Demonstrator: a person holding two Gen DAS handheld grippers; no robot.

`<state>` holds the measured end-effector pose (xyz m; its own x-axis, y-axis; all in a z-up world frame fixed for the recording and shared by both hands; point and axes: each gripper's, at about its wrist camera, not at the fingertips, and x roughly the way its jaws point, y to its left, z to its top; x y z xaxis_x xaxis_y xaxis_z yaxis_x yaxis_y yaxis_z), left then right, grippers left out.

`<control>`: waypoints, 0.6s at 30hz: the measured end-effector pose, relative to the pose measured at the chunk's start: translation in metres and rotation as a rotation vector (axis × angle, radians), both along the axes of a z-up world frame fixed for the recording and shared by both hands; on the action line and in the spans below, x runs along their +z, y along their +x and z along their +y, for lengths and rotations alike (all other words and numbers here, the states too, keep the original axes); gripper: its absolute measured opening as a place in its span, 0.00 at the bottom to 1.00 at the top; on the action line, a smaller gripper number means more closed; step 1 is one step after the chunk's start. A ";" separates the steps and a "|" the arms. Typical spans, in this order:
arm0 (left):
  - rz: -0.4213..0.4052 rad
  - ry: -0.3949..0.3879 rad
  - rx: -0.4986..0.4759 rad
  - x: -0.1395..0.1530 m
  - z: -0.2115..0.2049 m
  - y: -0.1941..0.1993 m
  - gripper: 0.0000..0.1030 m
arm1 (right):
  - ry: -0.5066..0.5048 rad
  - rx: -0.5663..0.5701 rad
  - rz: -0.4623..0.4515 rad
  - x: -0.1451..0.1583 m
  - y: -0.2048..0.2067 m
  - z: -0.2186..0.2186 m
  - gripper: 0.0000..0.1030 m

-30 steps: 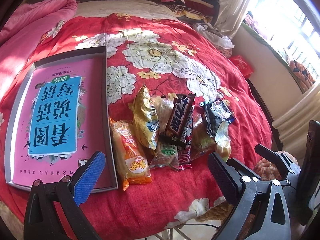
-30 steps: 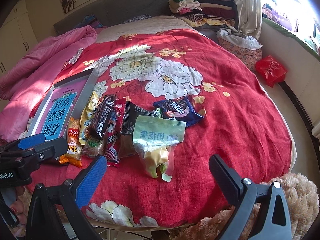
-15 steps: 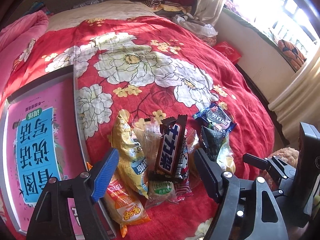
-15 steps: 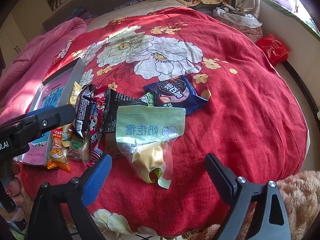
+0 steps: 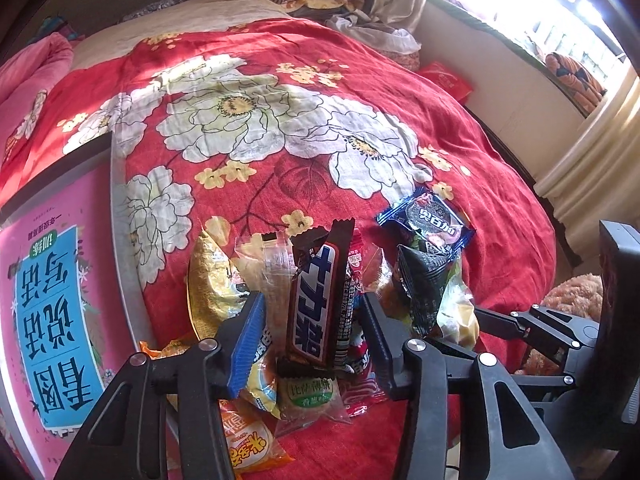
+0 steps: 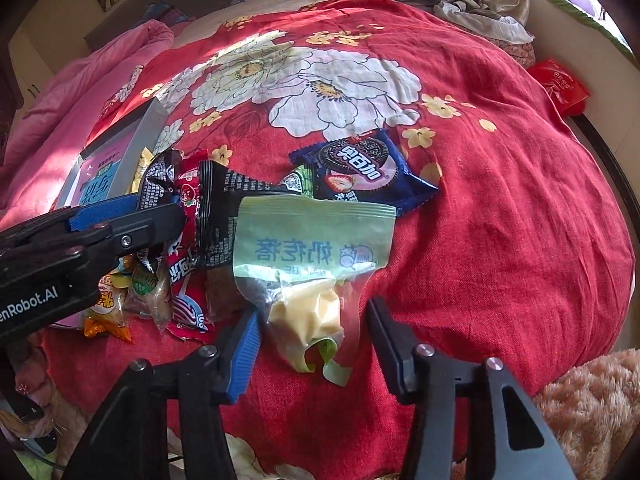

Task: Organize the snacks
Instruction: 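Grasp the Snickers bar with the left tool while the right tool grasps the green-labeled clear bag, then carry the Snickers bar with the left tool while the right tool carries the green-labeled bag to the tray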

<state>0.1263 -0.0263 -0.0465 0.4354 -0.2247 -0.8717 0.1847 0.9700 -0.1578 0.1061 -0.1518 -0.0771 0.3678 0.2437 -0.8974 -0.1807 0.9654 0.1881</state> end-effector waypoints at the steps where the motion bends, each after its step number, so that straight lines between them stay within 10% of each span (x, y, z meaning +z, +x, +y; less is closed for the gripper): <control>1: 0.000 -0.002 0.002 0.000 0.000 0.001 0.47 | 0.006 -0.006 0.000 0.001 0.000 -0.002 0.43; 6: -0.004 -0.067 0.023 0.000 0.009 0.001 0.30 | 0.055 -0.028 -0.023 0.007 -0.003 -0.010 0.35; 18: -0.021 -0.200 0.059 0.012 0.031 -0.007 0.29 | 0.141 -0.030 -0.142 0.037 -0.018 -0.019 0.32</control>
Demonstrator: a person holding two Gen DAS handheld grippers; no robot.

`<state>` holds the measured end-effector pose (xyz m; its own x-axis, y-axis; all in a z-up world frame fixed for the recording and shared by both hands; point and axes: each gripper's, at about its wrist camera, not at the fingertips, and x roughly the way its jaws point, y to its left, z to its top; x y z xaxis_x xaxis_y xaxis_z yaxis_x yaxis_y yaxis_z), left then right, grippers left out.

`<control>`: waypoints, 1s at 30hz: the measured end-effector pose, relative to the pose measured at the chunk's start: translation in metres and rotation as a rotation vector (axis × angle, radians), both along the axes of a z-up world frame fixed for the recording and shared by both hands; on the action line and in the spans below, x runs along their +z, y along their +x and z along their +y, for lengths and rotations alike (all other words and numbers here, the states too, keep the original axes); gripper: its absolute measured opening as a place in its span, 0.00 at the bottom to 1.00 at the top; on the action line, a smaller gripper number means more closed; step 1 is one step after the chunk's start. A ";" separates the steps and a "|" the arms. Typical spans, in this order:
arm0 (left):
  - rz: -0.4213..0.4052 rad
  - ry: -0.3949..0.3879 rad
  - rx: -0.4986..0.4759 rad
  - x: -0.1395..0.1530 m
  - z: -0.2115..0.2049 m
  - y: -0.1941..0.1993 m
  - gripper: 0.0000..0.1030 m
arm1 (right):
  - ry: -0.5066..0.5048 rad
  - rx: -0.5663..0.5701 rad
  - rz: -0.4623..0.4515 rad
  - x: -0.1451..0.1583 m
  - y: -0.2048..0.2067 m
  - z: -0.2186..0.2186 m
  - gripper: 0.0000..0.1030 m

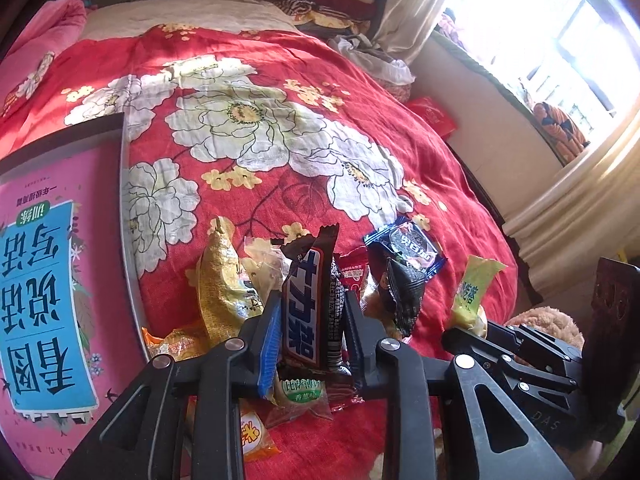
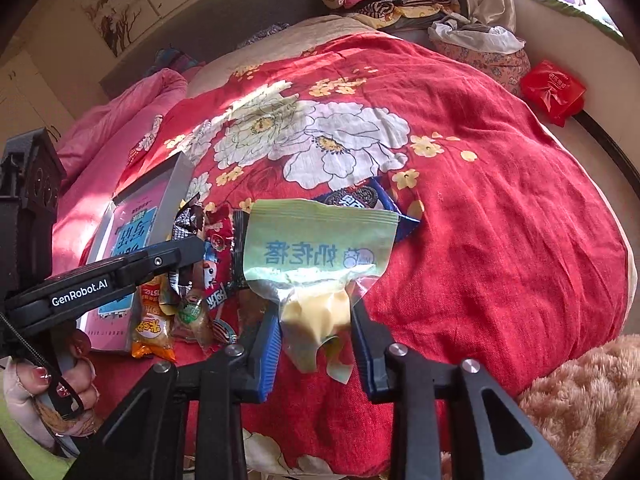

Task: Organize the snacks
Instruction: 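Carry the Snickers bar with the left tool while the right tool carries the green-labeled bag to the tray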

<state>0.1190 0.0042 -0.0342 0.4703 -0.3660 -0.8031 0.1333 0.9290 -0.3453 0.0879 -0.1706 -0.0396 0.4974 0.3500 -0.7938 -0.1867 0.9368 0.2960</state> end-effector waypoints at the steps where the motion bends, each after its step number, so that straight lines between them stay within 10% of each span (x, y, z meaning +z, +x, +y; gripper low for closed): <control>1: -0.001 -0.006 0.005 0.002 0.003 -0.002 0.29 | 0.007 0.006 -0.011 0.002 -0.001 0.001 0.32; 30: -0.104 0.011 0.288 0.052 0.128 -0.076 0.29 | 0.006 0.437 -0.229 0.042 -0.037 0.125 0.32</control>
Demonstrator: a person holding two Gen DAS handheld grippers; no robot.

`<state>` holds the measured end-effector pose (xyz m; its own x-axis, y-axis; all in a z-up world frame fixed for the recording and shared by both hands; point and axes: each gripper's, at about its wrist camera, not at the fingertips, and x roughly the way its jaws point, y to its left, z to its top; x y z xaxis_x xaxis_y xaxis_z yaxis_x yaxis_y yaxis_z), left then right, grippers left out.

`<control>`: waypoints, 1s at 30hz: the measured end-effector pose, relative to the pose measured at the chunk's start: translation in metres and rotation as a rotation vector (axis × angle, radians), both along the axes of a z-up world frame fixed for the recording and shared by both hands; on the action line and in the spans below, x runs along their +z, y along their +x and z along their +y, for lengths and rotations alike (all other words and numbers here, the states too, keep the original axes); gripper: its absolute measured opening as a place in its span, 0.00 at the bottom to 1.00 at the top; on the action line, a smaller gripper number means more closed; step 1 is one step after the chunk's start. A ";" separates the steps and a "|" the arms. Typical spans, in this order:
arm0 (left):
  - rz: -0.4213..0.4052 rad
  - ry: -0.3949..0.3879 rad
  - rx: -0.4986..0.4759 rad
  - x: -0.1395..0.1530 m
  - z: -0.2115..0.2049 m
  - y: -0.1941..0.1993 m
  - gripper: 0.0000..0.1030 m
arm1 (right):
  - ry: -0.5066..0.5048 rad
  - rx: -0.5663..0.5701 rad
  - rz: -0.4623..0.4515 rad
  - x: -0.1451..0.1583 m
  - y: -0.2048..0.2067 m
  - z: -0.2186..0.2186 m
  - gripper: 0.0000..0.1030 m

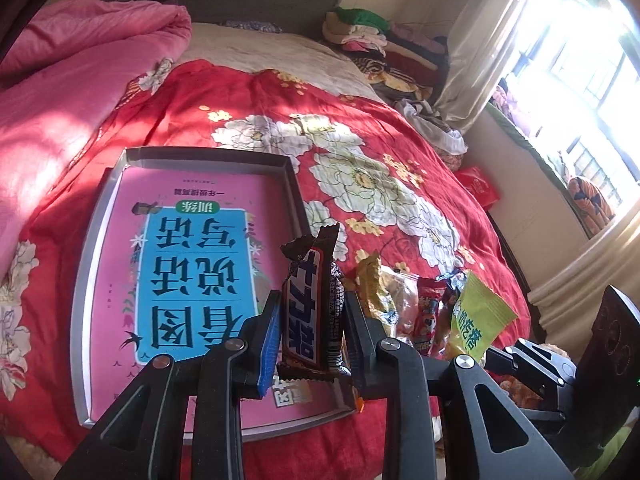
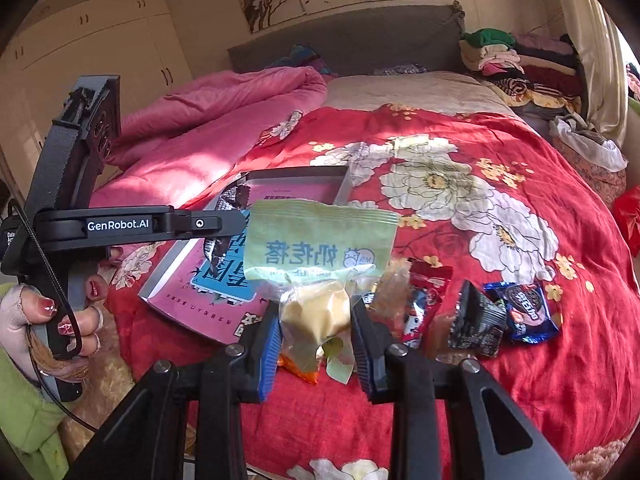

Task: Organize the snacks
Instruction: 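Carry the Snickers bar with the left tool while the right tool carries the green-labeled bag to the tray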

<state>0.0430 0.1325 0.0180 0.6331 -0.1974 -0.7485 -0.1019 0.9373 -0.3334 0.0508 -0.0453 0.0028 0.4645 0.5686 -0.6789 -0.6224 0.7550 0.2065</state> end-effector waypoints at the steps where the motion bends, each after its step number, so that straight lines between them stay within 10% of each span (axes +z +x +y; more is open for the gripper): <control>1: 0.001 0.000 0.018 -0.001 0.005 -0.003 0.29 | 0.000 0.018 0.001 0.000 -0.001 0.007 0.32; 30: 0.126 0.023 0.209 -0.051 0.088 -0.033 0.29 | -0.096 0.179 0.066 -0.044 0.003 0.117 0.32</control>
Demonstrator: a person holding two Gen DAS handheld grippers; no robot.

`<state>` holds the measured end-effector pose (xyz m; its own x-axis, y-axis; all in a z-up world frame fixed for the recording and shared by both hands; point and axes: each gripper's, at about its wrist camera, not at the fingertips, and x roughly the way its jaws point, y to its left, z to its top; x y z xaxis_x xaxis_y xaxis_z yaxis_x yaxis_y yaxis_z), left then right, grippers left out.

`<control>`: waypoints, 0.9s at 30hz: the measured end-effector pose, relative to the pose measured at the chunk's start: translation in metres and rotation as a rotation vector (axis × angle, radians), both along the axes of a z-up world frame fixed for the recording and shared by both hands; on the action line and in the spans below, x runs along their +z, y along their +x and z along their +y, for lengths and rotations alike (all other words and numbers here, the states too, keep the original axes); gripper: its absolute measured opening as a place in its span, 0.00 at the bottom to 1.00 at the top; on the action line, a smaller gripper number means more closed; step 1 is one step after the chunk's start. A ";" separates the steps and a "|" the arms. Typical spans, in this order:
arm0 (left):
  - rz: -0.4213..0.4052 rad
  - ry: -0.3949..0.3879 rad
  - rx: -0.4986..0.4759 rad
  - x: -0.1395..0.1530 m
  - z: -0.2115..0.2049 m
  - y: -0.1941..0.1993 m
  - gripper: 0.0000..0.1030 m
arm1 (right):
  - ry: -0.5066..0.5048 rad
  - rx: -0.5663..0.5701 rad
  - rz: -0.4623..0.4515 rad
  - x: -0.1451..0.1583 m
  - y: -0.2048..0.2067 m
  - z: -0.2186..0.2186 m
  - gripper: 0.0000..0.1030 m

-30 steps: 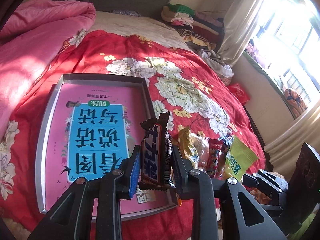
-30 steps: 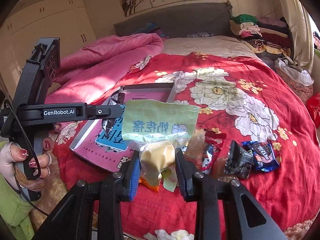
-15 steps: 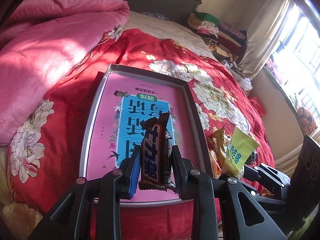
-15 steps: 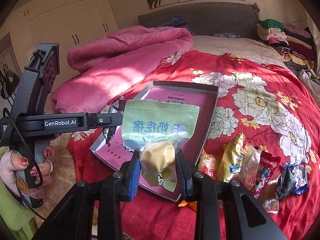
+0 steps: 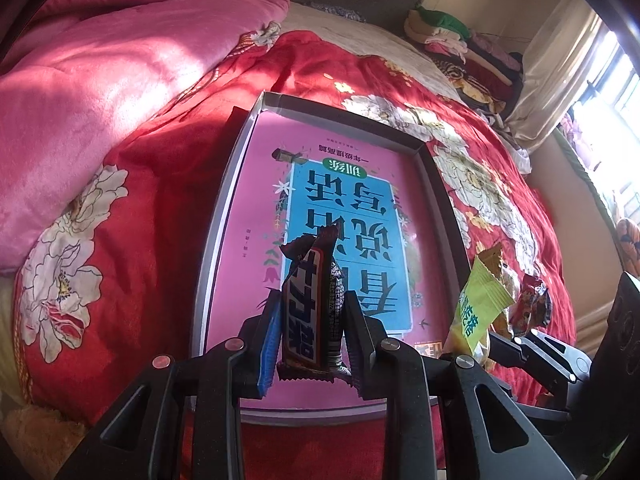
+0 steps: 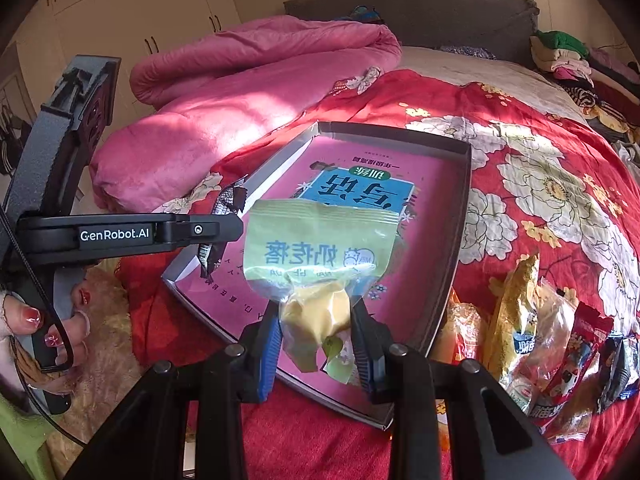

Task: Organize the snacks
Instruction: 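Carry the Snickers bar with the left tool while the right tool carries the green-labeled bag to the tray, then open the left tool to drop the Snickers while the right tool releases the green bag into the tray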

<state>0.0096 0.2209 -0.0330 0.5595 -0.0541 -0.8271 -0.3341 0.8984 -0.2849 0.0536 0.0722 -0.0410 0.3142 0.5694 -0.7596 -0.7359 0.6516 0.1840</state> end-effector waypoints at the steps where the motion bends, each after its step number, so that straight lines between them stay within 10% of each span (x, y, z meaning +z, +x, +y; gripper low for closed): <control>1: 0.005 0.000 0.002 -0.002 0.001 0.001 0.29 | -0.004 0.001 0.000 -0.002 0.001 0.002 0.32; 27: 0.067 0.006 0.017 -0.023 0.007 0.010 0.29 | -0.060 0.003 0.072 -0.034 0.006 0.014 0.36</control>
